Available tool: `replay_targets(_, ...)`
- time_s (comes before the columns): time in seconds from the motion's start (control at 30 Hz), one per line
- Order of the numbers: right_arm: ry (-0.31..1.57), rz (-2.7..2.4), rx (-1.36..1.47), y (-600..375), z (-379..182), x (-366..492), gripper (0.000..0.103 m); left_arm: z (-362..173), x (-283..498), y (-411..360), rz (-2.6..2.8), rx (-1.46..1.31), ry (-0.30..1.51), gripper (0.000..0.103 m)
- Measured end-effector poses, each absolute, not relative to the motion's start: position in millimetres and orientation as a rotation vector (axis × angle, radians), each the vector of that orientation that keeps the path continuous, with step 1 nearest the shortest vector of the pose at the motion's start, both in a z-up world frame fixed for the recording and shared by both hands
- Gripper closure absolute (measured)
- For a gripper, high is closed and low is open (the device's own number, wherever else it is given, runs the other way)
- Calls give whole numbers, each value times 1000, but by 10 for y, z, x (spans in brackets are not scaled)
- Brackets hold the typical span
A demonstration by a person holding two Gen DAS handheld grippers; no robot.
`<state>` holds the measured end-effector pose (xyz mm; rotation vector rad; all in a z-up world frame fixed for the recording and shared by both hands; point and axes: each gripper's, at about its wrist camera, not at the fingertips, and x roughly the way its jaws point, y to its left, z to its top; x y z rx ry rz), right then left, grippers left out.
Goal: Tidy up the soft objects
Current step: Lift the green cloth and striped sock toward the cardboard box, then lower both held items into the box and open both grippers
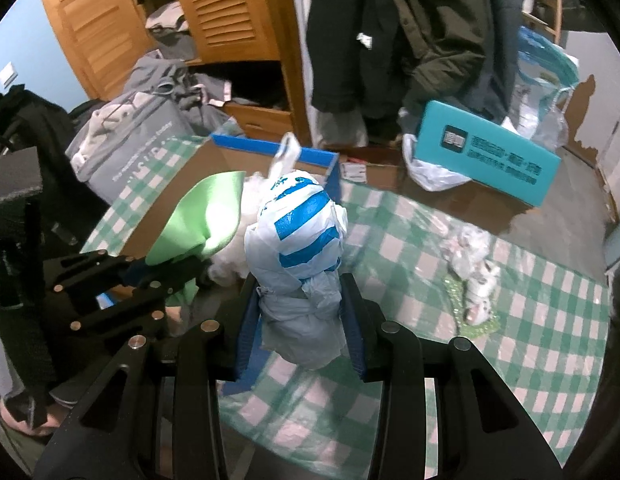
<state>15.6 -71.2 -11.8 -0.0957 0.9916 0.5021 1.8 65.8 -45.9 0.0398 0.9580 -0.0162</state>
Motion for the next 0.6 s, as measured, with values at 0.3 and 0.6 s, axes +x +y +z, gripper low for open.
replay_targets(0.3, 1035, 570, -107, -343, -241, 184, 65, -600, 43, 1024, 30, -25, 1001, 92)
replay_targets(0.6, 1088, 595, -125, -82, -420, 231, 65, -816, 70, 1268, 61, -61, 1052, 92)
